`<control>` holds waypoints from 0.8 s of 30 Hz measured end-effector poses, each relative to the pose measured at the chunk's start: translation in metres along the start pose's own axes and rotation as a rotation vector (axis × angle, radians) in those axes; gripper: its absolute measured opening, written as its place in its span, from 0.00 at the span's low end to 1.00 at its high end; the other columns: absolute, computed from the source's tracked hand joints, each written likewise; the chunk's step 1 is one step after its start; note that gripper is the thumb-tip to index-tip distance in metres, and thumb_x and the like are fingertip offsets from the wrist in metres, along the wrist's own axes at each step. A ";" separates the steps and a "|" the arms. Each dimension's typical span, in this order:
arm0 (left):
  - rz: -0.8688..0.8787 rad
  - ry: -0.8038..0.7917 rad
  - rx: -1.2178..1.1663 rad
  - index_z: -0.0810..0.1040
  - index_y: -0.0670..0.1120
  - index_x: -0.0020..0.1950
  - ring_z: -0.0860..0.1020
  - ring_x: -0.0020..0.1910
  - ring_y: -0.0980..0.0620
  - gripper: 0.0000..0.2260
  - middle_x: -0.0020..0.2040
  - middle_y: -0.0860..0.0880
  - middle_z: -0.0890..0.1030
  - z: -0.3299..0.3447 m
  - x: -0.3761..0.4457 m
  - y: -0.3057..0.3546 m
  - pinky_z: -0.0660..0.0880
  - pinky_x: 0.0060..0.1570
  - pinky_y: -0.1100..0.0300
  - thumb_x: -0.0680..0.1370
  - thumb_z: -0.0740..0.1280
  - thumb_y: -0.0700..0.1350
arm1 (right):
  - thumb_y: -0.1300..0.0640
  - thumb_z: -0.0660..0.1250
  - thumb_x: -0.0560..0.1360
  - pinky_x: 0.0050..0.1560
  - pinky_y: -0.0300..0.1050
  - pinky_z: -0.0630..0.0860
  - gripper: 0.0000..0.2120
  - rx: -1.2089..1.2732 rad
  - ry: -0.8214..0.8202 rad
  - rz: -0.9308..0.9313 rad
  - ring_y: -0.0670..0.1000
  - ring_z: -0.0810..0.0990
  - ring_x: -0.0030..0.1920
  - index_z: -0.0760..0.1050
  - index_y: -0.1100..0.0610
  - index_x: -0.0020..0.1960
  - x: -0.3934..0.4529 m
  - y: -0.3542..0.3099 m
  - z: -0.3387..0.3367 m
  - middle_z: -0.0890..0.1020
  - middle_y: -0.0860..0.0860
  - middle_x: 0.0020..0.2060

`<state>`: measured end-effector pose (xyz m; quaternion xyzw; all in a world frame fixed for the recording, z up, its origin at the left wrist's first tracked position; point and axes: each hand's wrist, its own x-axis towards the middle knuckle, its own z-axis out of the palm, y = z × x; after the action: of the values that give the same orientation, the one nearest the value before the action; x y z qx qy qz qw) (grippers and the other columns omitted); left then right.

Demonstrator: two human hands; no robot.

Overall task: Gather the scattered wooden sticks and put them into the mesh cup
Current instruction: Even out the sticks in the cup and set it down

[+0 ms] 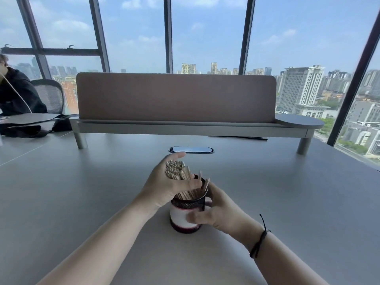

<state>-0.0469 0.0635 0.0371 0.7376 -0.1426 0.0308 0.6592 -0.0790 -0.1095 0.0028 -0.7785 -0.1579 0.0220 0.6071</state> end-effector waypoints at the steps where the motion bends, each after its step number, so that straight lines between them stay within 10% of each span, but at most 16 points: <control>1: 0.007 0.079 0.122 0.75 0.58 0.66 0.79 0.60 0.51 0.41 0.59 0.52 0.82 0.003 0.002 0.003 0.73 0.63 0.56 0.55 0.86 0.52 | 0.63 0.79 0.59 0.55 0.41 0.79 0.34 -0.010 0.006 -0.020 0.46 0.83 0.55 0.74 0.45 0.60 -0.001 0.000 0.003 0.84 0.46 0.55; 4: 0.045 0.134 0.383 0.71 0.59 0.70 0.71 0.64 0.58 0.42 0.64 0.57 0.75 0.012 0.002 0.016 0.68 0.61 0.61 0.59 0.84 0.57 | 0.56 0.85 0.54 0.53 0.39 0.79 0.40 -0.047 0.099 -0.021 0.40 0.82 0.54 0.70 0.44 0.62 -0.004 0.002 0.017 0.84 0.42 0.53; 8: 0.080 -0.187 0.528 0.67 0.68 0.69 0.74 0.63 0.62 0.40 0.64 0.62 0.75 0.013 0.002 0.025 0.71 0.66 0.58 0.60 0.78 0.67 | 0.55 0.80 0.59 0.55 0.56 0.81 0.32 -0.121 0.097 -0.045 0.47 0.84 0.53 0.74 0.50 0.61 0.002 0.000 0.019 0.85 0.48 0.51; 17: 0.045 -0.130 0.378 0.85 0.51 0.43 0.80 0.37 0.59 0.06 0.36 0.56 0.83 0.022 0.030 0.029 0.76 0.45 0.58 0.70 0.78 0.50 | 0.59 0.77 0.60 0.58 0.59 0.79 0.26 -0.094 0.037 -0.037 0.54 0.83 0.54 0.77 0.50 0.57 0.001 -0.004 0.004 0.85 0.51 0.52; 21: -0.019 -0.105 0.338 0.85 0.47 0.44 0.84 0.43 0.45 0.13 0.43 0.42 0.86 0.023 0.028 0.028 0.78 0.55 0.45 0.66 0.76 0.54 | 0.61 0.76 0.60 0.59 0.63 0.77 0.28 -0.079 0.035 -0.042 0.58 0.82 0.56 0.75 0.54 0.60 0.002 -0.002 0.003 0.84 0.54 0.53; 24: -0.043 -0.043 0.283 0.80 0.57 0.63 0.80 0.57 0.54 0.30 0.59 0.52 0.83 0.023 0.025 0.023 0.75 0.64 0.50 0.63 0.77 0.64 | 0.59 0.77 0.60 0.58 0.65 0.77 0.30 -0.091 0.036 -0.038 0.58 0.82 0.55 0.74 0.54 0.60 0.003 0.002 0.005 0.83 0.55 0.53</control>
<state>-0.0323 0.0344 0.0617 0.8268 -0.1349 0.0206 0.5457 -0.0771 -0.1045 0.0004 -0.8024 -0.1628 -0.0107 0.5741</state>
